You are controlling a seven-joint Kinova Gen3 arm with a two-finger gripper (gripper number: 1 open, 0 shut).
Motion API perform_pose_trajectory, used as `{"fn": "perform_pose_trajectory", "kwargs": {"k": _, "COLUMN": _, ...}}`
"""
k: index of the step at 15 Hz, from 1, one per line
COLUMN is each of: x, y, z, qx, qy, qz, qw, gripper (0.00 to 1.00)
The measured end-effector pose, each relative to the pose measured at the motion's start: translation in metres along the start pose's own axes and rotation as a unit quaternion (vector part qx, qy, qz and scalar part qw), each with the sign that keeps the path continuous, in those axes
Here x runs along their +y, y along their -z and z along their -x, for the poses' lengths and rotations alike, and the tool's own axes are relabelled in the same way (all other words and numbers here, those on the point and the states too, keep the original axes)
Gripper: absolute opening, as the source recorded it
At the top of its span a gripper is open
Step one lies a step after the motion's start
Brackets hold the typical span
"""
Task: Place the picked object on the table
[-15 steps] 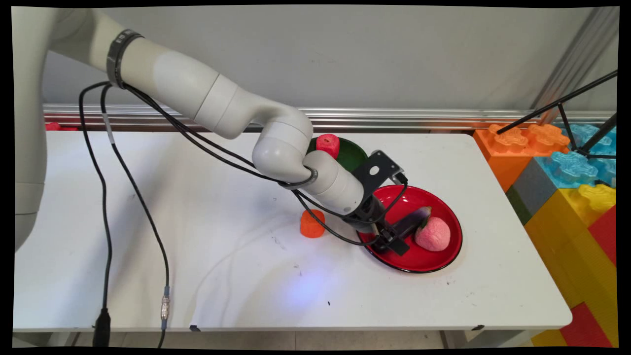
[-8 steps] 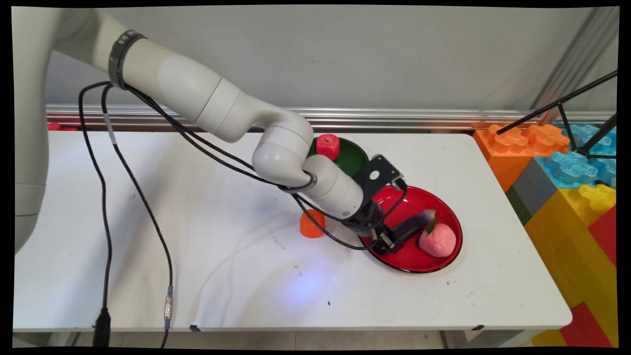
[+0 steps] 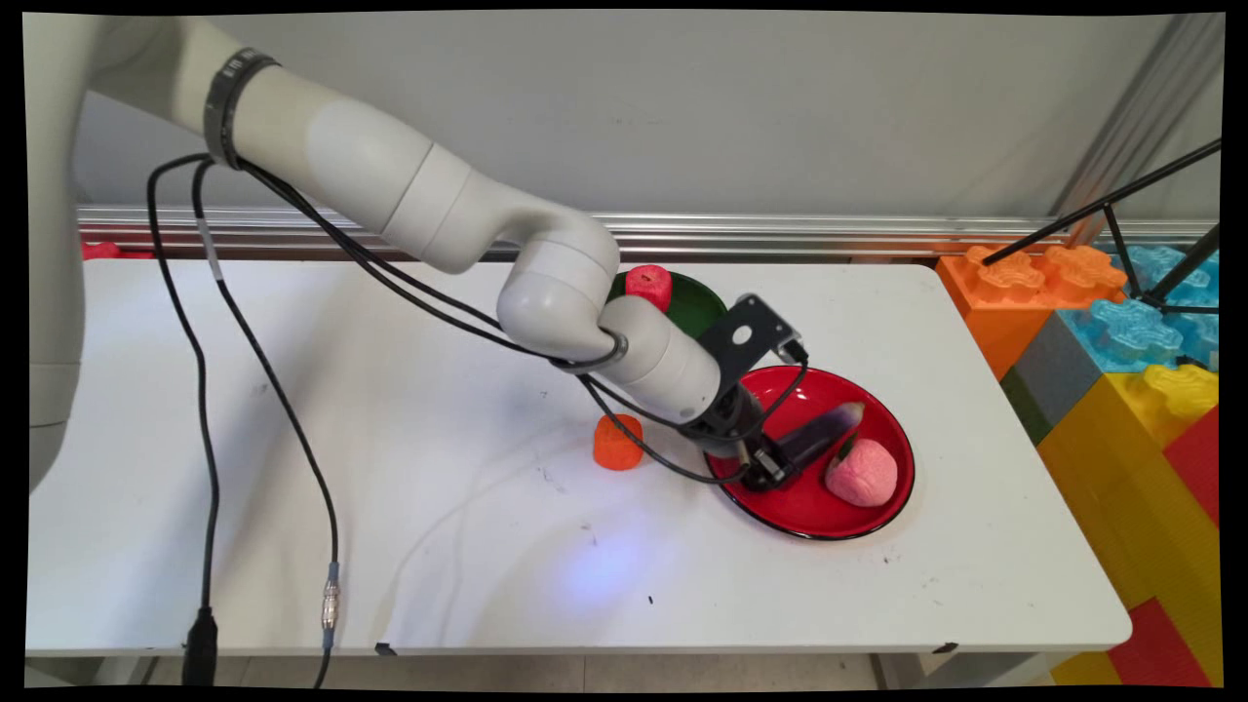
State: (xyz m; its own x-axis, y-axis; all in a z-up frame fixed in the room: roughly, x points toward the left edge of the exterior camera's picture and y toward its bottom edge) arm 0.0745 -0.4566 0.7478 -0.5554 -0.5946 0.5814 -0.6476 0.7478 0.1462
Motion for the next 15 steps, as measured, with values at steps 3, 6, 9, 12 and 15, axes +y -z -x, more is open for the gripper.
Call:
{"fn": "perform_pose_trajectory", "kwargs": {"k": 3, "x": -0.002, "y": 0.016, "z": -0.013, "qx": 0.009, "qy": 0.004, "qz": -0.006, "qw": 0.9999, "gripper": 0.00}}
{"fn": "perform_pose_trajectory", "kwargs": {"k": 6, "x": -0.001, "y": 0.036, "z": -0.029, "qx": 0.019, "qy": 0.006, "qz": -0.009, "qw": 0.9998, "gripper": 0.00}}
{"fn": "perform_pose_trajectory", "kwargs": {"k": 9, "x": 0.001, "y": 0.060, "z": -0.046, "qx": 0.030, "qy": 0.005, "qz": -0.009, "qw": 0.9995, "gripper": 0.00}}
{"fn": "perform_pose_trajectory", "kwargs": {"k": 12, "x": 0.003, "y": 0.082, "z": -0.056, "qx": 0.036, "qy": 0.001, "qz": -0.008, "qw": 0.9993, "gripper": 0.00}}
{"fn": "perform_pose_trajectory", "kwargs": {"k": 15, "x": 0.006, "y": 0.105, "z": -0.062, "qx": 0.040, "qy": -0.007, "qz": 0.001, "qw": 0.9992, "gripper": 0.00}}
